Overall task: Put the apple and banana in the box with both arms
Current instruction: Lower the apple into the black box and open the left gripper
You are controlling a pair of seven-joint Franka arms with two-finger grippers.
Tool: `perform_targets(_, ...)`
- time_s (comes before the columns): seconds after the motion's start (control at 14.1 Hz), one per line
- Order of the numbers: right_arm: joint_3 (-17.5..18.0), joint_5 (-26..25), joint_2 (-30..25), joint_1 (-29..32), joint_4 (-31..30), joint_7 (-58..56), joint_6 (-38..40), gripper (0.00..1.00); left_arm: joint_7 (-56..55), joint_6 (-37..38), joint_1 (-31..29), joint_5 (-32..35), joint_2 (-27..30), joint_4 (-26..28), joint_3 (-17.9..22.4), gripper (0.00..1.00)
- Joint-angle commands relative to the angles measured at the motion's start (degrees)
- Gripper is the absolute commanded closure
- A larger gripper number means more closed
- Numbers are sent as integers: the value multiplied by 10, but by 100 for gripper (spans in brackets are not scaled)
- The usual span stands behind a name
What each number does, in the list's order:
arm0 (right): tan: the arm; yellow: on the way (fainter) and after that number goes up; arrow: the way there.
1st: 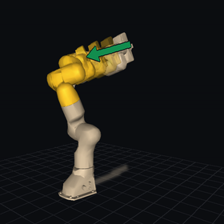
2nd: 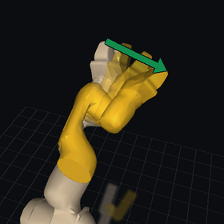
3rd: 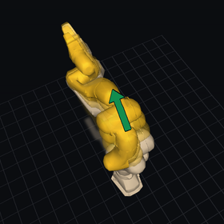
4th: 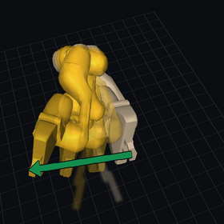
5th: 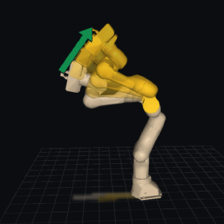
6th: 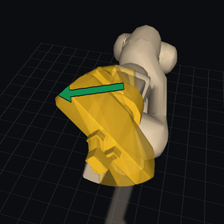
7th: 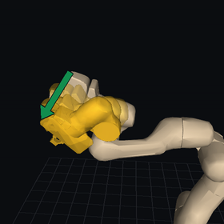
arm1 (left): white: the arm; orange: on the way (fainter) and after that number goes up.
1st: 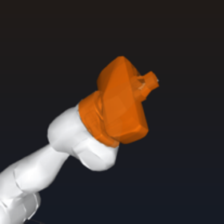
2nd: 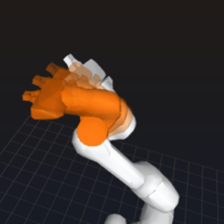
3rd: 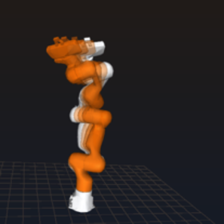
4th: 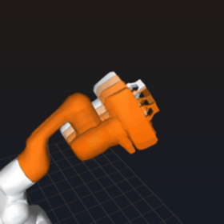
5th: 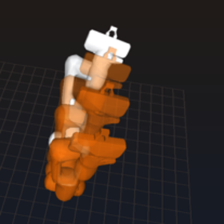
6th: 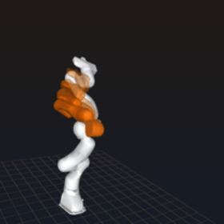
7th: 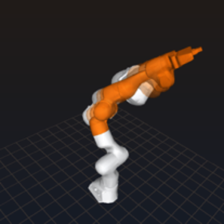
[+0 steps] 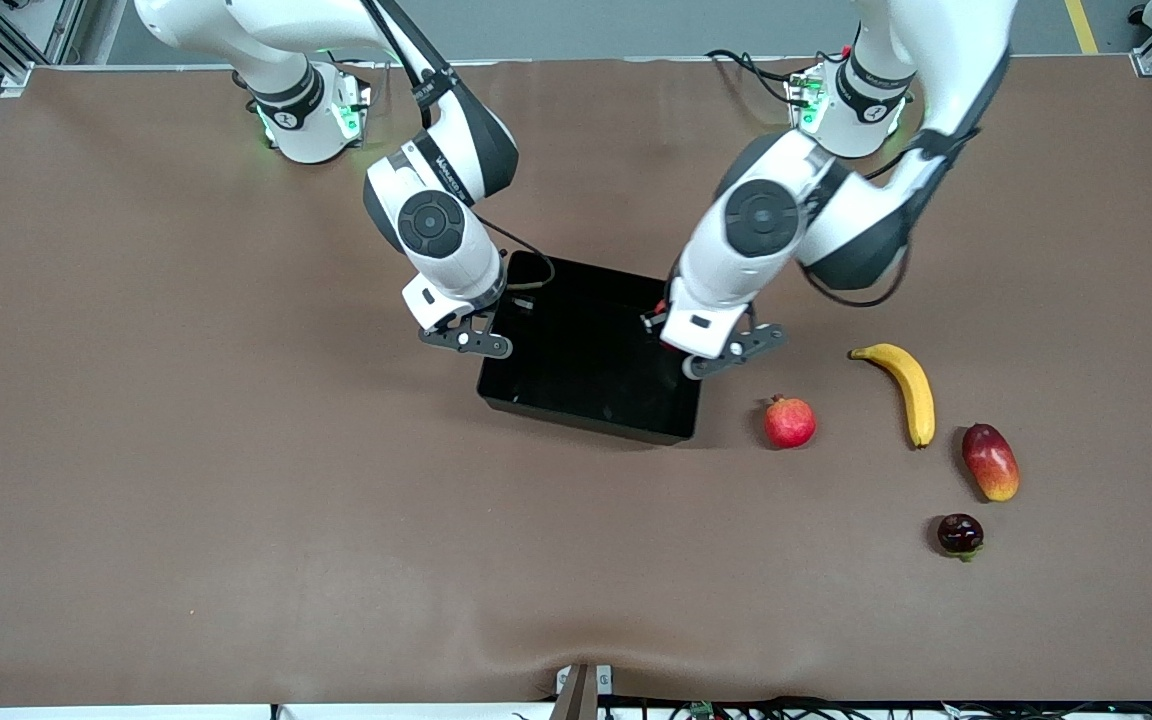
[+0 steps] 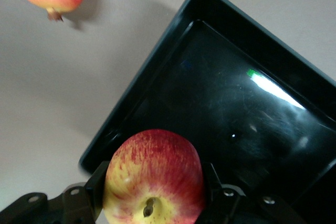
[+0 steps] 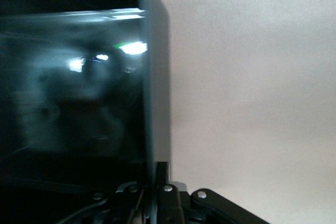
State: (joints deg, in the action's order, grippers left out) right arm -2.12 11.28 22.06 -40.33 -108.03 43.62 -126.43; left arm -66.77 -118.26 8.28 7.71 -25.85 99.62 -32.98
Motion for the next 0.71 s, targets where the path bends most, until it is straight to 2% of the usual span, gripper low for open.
perform_targets(0.0, -3, 4, -10, 3, -2, 2, 2, 0, -50, -35, 8, 44, -52, 2, -2, 100)
perform_targets(0.43, -5, 5, -14, 26, 8, 1, 3, 0, -117, -114, 30, 110, -135, 0, -1, 100)
perform_targets(0.57, -5, 5, -16, 46, 20, -5, 3, 0, -143, -118, 36, 139, -151, 0, 0, 100)
perform_targets(0.64, -5, 6, -17, 56, 24, -16, 3, 0, -147, -118, 36, 144, -154, 0, 0, 95)
